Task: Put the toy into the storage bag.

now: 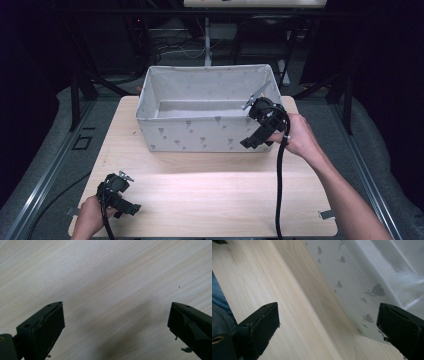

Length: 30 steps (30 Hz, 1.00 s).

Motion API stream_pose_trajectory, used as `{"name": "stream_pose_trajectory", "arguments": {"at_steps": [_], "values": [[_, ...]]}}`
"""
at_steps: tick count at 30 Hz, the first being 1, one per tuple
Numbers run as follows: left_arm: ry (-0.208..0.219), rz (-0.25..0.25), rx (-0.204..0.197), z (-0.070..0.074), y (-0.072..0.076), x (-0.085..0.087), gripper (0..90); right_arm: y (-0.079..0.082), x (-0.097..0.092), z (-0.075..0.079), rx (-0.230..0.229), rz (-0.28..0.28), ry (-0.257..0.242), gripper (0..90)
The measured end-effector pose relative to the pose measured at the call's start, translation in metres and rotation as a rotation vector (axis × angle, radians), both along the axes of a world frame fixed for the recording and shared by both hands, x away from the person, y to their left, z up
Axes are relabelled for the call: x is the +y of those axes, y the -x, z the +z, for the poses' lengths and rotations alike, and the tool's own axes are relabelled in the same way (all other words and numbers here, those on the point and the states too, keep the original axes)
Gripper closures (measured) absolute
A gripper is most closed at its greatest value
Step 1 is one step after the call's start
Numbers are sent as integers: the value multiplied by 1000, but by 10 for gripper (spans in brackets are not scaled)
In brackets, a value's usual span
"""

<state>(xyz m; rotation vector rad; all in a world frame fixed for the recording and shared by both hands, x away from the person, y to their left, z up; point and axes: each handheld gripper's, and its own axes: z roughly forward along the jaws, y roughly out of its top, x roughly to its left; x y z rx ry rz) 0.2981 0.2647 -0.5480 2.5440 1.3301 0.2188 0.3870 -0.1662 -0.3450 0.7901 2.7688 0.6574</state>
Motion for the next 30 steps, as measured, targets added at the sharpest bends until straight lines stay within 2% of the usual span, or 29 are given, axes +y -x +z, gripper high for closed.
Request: {"name": "stream_pose_trajectory", "arguments": {"at_steps": [1, 4, 6, 7, 8, 10, 12, 13, 16, 18, 21, 22, 23, 25, 27, 29, 30], "values": [[-1, -1, 1, 0, 0, 0, 11, 4, 3, -8, 4, 12, -2, 39], [-1, -2, 2, 0, 0, 0, 10, 8, 6, -16, 7, 26, -2, 38], [-1, -2, 1, 0, 0, 0, 10, 13, 8, -29, 29, 48, -17, 39], [-3, -4, 1, 0, 0, 0, 10, 13, 8, -29, 29, 48, -17, 39], [-3, -5, 0, 0, 0, 0, 11, 17, 10, -39, 38, 54, -27, 39], [-3, -8, -1, 0, 0, 0, 10, 20, 12, -48, 40, 54, -34, 38], [-4, -7, -4, 0, 0, 0, 10, 21, 12, -51, 37, 58, -26, 38], [-2, -6, -14, 2, 0, 0, 11, 23, 14, -64, 45, 56, -30, 36], [1, -2, -15, 2, 0, 1, 11, 25, 16, -79, 67, 55, -23, 30], [1, -3, -14, 2, 0, 2, 11, 25, 16, -83, 69, 58, -19, 28], [-1, -7, -12, 1, 0, 0, 11, 30, 20, -106, 94, 60, -17, 25], [-1, -7, -12, 1, 0, 0, 10, 30, 20, -106, 94, 60, -17, 25], [-2, -10, -13, 1, 0, 0, 11, 31, 20, -114, 106, 65, -13, 26], [-2, -12, -12, 1, 0, 0, 11, 31, 19, -119, 119, 68, -20, 27], [-4, -12, -13, 1, 0, 0, 10, 30, 16, -139, 146, 60, -41, 36], [-3, -13, -15, 1, 0, 0, 10, 29, 15, -143, 160, 60, -39, 36], [-3, -17, -16, 1, 0, -1, 10, 28, 14, -149, 168, 58, -22, 37]]}}
